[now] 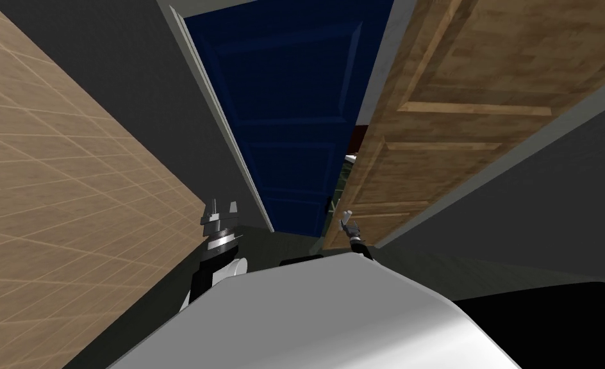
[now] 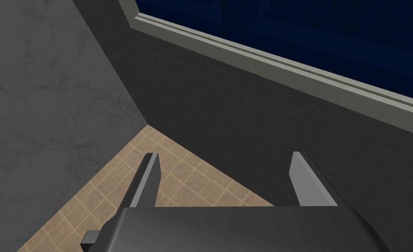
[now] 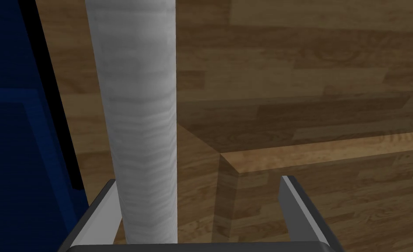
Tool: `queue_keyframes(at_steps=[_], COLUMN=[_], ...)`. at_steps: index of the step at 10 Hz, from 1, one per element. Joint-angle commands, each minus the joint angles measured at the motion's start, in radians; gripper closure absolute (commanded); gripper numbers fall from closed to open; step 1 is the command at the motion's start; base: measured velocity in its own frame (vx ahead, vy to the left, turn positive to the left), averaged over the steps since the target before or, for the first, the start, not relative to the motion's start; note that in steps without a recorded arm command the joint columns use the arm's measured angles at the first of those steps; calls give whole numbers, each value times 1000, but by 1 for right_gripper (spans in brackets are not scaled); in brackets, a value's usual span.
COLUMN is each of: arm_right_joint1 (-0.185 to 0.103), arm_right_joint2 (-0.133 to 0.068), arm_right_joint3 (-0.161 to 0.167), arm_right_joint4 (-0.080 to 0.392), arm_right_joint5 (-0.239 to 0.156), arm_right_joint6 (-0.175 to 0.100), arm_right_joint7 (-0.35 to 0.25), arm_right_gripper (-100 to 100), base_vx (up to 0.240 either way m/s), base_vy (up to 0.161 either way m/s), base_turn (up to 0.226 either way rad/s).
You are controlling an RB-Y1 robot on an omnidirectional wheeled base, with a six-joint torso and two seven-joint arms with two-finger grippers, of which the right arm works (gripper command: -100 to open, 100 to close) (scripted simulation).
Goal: Pull the door open
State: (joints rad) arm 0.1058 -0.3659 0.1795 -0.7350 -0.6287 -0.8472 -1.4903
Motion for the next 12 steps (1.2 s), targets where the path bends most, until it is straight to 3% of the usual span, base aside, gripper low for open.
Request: queue_keyframes(at_steps=[1, 12], arm_right_joint1=[24, 34], arm_right_joint2=[-27, -32], arm_right_joint3=[-30, -37], arm_right_joint4=[29, 35], arm_right_joint5=[-15, -19], arm_right_joint6=[11, 11], arm_right_joint7=[4, 4], arm_right_gripper=[100, 100], base_vx=[-135, -32], base_vy=[7, 4], base_turn=[8, -11])
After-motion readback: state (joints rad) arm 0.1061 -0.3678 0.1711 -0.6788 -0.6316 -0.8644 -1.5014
